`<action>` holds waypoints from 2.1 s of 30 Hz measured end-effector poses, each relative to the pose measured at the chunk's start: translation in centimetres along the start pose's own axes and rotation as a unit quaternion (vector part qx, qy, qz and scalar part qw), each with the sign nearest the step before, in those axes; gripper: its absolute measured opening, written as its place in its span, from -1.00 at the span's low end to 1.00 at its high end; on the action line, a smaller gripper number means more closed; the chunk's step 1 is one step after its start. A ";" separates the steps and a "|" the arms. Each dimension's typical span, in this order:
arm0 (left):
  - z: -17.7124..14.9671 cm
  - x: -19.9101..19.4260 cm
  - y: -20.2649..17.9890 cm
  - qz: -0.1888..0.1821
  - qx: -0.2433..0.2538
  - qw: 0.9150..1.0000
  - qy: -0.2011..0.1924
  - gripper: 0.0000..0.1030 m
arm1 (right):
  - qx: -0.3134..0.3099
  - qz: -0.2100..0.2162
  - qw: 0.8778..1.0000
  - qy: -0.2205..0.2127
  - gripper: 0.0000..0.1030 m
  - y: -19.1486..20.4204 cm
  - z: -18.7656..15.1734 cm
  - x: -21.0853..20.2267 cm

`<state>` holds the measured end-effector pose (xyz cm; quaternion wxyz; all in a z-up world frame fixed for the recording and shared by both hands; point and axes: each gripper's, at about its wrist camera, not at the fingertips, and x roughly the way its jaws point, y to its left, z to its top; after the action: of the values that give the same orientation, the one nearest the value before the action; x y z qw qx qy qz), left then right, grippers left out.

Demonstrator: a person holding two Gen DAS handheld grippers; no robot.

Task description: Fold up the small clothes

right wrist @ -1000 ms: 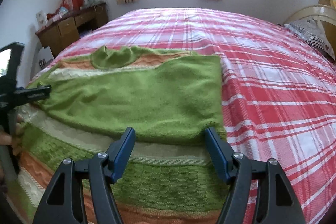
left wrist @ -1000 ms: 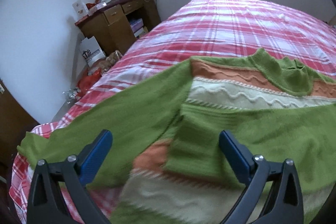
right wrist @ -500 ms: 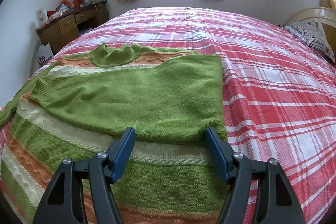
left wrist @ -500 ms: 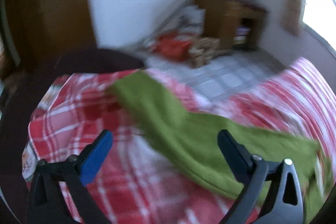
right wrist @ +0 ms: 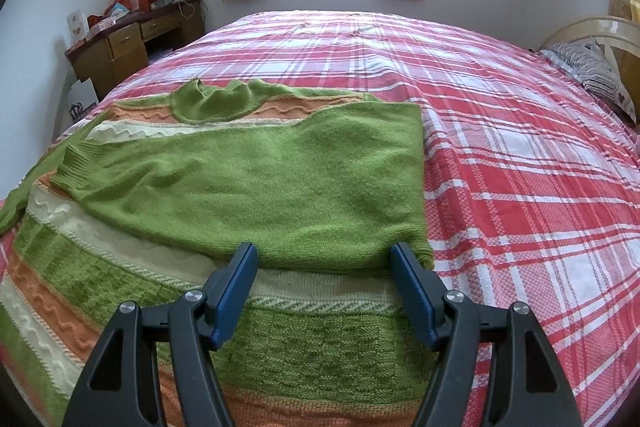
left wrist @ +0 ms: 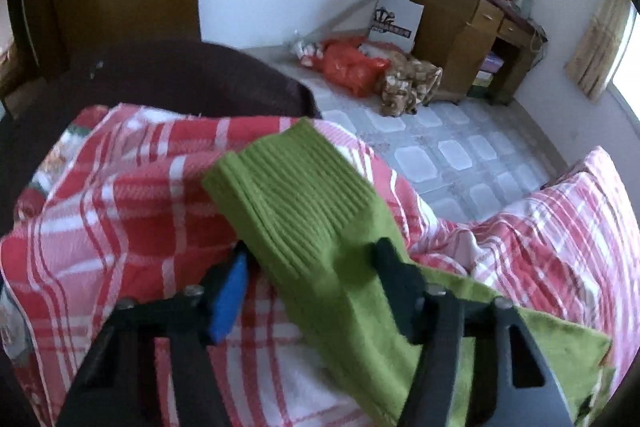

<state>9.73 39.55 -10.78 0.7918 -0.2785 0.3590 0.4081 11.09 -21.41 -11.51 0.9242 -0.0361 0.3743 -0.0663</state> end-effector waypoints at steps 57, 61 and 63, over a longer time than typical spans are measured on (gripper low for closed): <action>-21.0 -11.7 -11.6 -0.236 0.313 0.918 -0.047 0.77 | 0.006 0.187 0.982 0.033 0.36 11.0 5.0 1.8; -21.4 -12.1 -11.8 -0.238 0.312 0.919 -0.048 0.80 | -0.002 0.174 0.983 0.056 0.35 13.7 4.5 4.5; -21.6 -12.1 -12.0 -0.237 0.315 0.918 -0.048 0.84 | -0.057 0.147 0.987 0.034 -0.51 15.5 4.1 4.1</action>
<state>7.62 12.18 -12.08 0.9285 -0.0717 0.3536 0.0873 18.35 -6.59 -13.16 0.9072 -0.0312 0.4096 0.0905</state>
